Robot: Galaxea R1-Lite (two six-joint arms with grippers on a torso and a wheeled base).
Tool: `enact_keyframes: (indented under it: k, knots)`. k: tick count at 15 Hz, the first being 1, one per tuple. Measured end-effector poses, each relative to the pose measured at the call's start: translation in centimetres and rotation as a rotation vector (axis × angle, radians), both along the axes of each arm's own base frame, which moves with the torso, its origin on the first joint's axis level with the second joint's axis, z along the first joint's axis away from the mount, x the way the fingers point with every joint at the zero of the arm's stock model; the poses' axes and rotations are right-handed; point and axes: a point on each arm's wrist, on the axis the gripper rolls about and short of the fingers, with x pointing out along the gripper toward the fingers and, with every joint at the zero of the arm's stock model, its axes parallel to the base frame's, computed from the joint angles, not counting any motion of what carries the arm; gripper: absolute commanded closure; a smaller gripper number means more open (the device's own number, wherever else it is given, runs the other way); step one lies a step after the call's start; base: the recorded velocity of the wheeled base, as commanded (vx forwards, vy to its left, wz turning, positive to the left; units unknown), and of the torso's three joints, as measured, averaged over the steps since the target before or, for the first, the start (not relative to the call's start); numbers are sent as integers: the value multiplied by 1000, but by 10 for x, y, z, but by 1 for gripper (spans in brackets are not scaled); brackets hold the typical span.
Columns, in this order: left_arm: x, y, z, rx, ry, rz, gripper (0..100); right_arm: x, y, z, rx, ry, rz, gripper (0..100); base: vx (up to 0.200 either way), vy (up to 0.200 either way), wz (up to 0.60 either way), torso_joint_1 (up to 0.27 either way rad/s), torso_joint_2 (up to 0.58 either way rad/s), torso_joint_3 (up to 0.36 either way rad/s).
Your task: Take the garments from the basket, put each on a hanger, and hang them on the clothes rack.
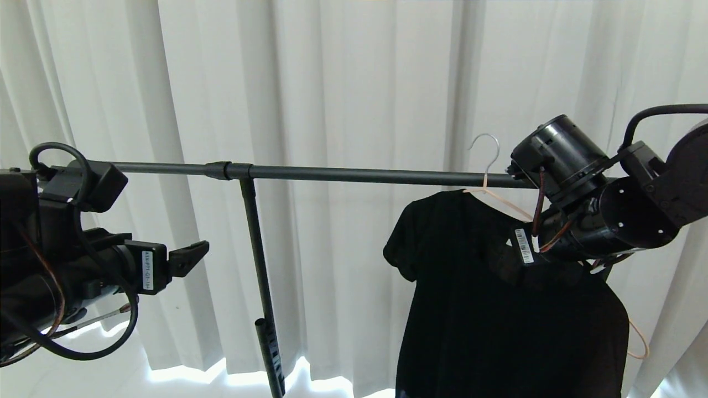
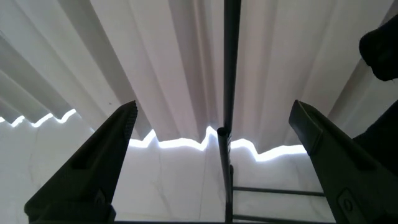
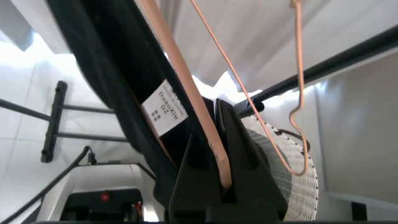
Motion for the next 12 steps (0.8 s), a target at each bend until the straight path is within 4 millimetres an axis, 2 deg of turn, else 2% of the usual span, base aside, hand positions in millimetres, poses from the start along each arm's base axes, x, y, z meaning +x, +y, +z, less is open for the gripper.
enact_keyframes:
  k: [7, 12]
  knots:
    - [-32, -6, 1, 40, -52, -102, 0, 34, 13, -15, -24, 24, -32, 100, 0, 0, 0, 0, 0, 0]
    - [-42, -6, 5, 15, -82, -159, 0, 47, 24, -33, -72, 64, -11, 100, 0, 0, 0, 0, 0, 0]
